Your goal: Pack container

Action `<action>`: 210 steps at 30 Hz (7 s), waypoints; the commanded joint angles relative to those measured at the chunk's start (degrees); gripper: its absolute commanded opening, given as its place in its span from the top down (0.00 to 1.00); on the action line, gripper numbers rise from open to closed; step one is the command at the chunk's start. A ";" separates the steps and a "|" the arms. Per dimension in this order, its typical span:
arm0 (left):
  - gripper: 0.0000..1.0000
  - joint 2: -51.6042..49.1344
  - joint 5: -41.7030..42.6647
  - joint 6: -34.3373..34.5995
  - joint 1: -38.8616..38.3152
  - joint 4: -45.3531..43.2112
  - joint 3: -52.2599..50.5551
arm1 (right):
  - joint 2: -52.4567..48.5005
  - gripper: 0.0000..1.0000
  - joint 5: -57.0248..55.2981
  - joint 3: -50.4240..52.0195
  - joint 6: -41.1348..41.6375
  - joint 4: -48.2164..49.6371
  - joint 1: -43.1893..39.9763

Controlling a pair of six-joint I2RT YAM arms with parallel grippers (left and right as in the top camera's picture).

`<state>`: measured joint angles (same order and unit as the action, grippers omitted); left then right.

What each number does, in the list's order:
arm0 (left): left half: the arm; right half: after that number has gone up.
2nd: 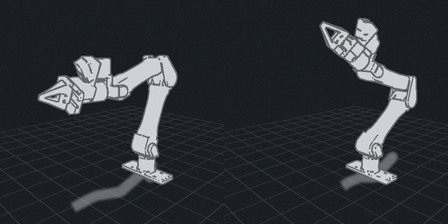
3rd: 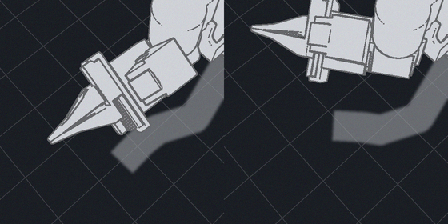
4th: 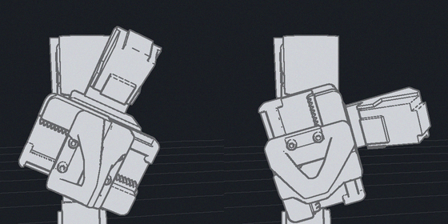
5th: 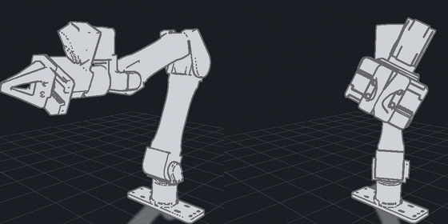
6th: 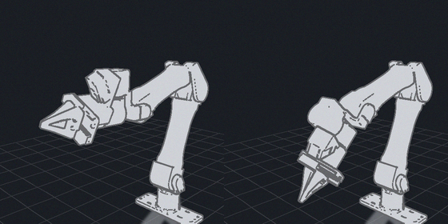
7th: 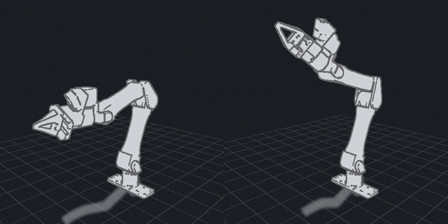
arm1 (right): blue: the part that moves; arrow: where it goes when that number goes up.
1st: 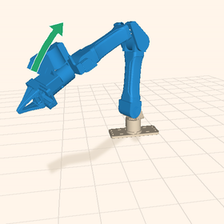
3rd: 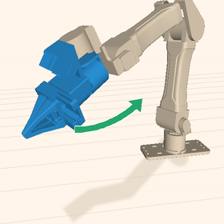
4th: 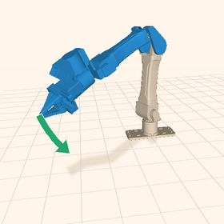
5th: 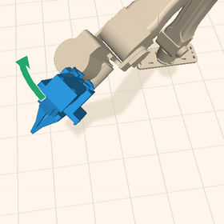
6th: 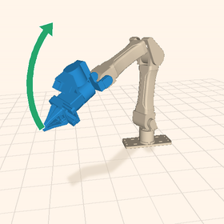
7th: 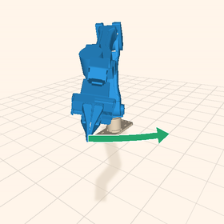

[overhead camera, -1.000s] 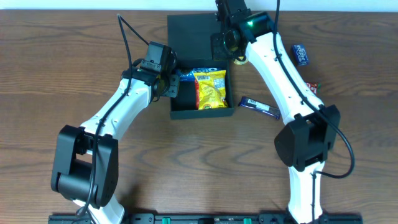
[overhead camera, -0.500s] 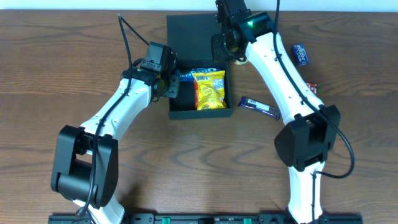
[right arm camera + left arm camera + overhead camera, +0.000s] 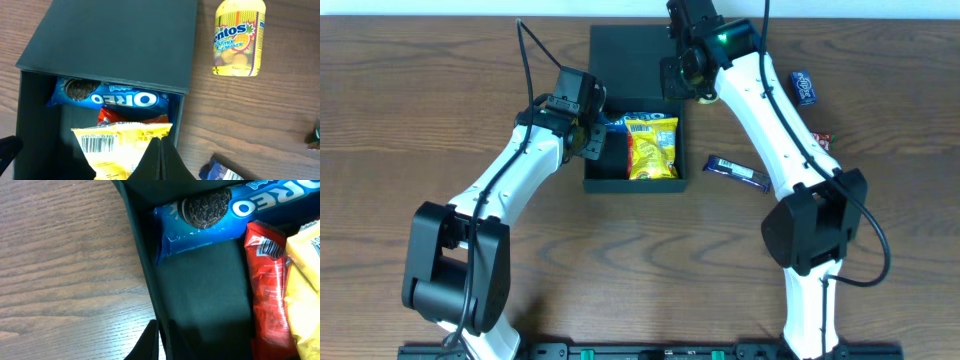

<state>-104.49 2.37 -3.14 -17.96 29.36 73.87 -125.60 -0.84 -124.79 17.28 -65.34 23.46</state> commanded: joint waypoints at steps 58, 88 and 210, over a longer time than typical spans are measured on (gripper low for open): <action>0.94 -1.16 -0.85 0.59 0.35 0.63 0.50 | 0.76 0.98 12.59 20.72 1.16 11.78 6.60; 0.94 -1.16 -0.87 0.57 0.35 0.61 0.50 | 0.79 0.99 18.16 20.72 -5.79 3.69 6.54; 0.94 7.43 12.74 8.50 18.32 6.38 7.61 | -28.55 0.19 1.05 -16.72 -9.84 8.28 -10.73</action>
<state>-96.92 14.70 4.73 0.32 35.68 81.41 -152.97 0.93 -140.53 8.19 -56.86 12.67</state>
